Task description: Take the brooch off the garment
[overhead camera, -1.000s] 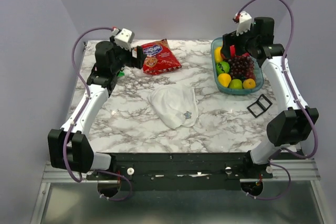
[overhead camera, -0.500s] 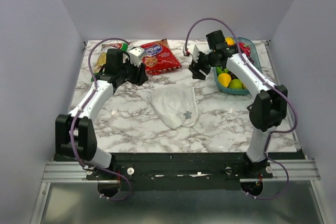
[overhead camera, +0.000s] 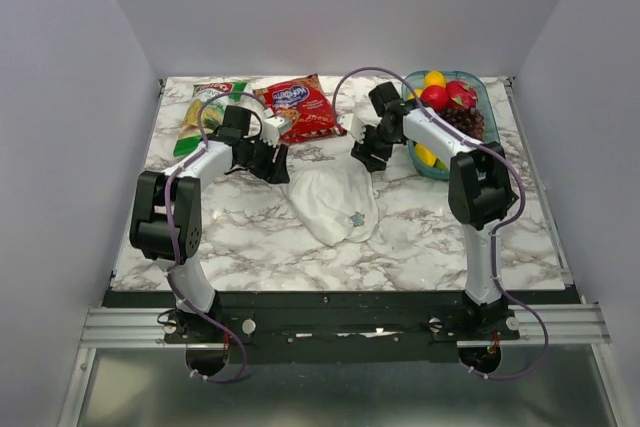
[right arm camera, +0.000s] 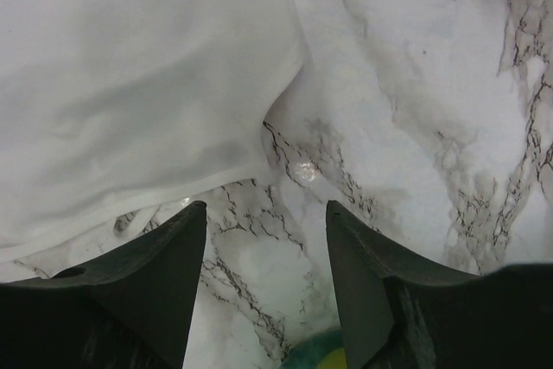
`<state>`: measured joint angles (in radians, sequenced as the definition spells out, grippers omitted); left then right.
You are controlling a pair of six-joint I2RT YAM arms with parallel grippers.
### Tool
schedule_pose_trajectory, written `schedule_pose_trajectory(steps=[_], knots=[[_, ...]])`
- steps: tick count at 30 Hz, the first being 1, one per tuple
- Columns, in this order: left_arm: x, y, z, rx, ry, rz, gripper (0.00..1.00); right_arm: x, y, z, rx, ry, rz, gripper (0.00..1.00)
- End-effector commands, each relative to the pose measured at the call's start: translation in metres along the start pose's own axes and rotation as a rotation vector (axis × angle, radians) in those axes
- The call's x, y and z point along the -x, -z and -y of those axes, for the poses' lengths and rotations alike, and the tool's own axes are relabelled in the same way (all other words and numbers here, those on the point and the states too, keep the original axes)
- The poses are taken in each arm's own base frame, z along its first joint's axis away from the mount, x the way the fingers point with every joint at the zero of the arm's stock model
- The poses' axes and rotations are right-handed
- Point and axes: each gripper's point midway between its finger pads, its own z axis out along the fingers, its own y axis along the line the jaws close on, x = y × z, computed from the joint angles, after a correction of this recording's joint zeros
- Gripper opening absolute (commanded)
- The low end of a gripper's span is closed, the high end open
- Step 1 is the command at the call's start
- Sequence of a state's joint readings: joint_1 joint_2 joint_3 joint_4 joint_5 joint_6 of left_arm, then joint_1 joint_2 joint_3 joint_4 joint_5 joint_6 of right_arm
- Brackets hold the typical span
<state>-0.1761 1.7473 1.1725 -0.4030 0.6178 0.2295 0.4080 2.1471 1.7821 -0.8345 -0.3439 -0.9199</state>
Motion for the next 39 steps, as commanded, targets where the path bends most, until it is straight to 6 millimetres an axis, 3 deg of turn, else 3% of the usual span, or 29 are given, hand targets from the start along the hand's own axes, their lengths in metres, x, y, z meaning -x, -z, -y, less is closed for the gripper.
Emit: schedule_pose_trajectory(steps=[1,7,13,14,16,23,31,35,39], knots=[[-0.003,-0.007,0.003,-0.066,-0.002,-0.024,0.62,0.000,-0.013,0.003,-0.009,0.061,-0.045,0.65],[-0.007,-0.008,0.003,-0.076,-0.018,-0.038,0.58,-0.001,-0.027,0.005,0.010,0.088,-0.064,0.60],[-0.013,-0.008,0.007,-0.104,-0.005,-0.069,0.54,-0.003,-0.032,0.007,0.010,0.077,-0.076,0.24],[-0.013,-0.008,0.008,-0.107,-0.008,-0.065,0.54,-0.005,-0.032,0.006,0.014,0.077,-0.081,0.09],[-0.013,-0.010,0.007,-0.106,-0.004,-0.065,0.54,-0.007,-0.026,0.005,0.001,0.079,-0.094,0.01],[-0.008,-0.023,-0.009,-0.076,0.020,-0.070,0.56,0.003,0.023,0.019,-0.097,0.083,-0.036,0.01],[-0.005,-0.037,-0.018,-0.088,0.043,-0.084,0.51,0.000,0.029,0.015,-0.100,0.085,-0.039,0.01],[-0.015,-0.041,-0.017,-0.108,0.054,-0.112,0.45,0.003,0.017,0.015,-0.069,0.054,-0.025,0.40],[-0.023,-0.041,-0.013,-0.124,0.070,-0.138,0.34,0.008,0.003,0.010,-0.008,0.049,0.007,0.47]])
